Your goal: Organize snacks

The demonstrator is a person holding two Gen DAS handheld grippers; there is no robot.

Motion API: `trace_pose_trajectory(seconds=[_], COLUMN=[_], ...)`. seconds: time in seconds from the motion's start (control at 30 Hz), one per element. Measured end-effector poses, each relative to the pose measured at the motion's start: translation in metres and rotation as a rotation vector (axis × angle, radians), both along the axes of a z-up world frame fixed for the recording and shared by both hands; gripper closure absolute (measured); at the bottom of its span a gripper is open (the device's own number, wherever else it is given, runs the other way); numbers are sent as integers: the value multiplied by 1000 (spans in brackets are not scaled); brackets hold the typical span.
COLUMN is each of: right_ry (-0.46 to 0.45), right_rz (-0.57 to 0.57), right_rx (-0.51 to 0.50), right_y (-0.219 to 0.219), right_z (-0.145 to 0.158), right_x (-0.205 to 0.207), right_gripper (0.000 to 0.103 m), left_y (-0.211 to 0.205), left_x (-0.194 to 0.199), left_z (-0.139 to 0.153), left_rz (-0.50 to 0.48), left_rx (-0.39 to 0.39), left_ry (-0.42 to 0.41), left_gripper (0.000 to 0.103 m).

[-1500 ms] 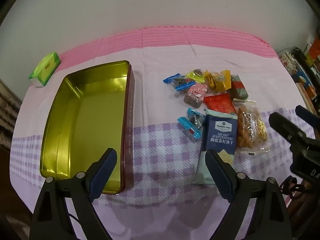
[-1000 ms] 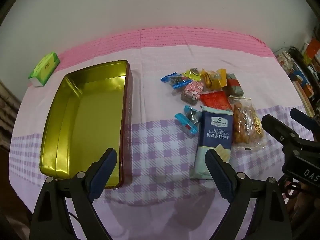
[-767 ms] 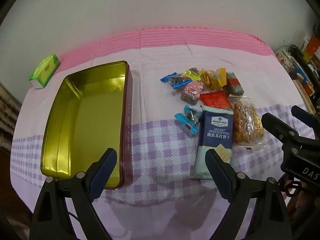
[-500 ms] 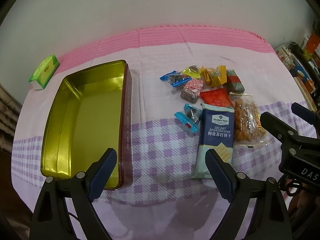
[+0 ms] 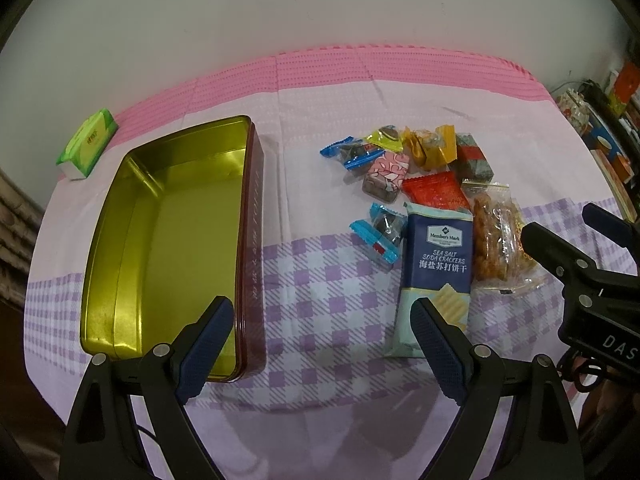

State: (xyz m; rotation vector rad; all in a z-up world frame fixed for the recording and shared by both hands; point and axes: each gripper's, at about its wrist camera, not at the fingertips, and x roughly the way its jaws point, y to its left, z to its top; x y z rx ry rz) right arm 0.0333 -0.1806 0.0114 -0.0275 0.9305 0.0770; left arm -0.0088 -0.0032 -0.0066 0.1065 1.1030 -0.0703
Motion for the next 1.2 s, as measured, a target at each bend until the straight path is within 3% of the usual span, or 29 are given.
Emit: trace_pose_trajectory(seconds=[1.2], right_ry=[30], right_rz=[11], right_rx=[-12], right_y=[-5], right_z=[-7], right_x=[3], right_gripper=[8], left_y=[-2], left_x=[-2], left_z=[-2], left_rz=[-2], left_rx=[6], left_ry=[5], left_gripper=[13])
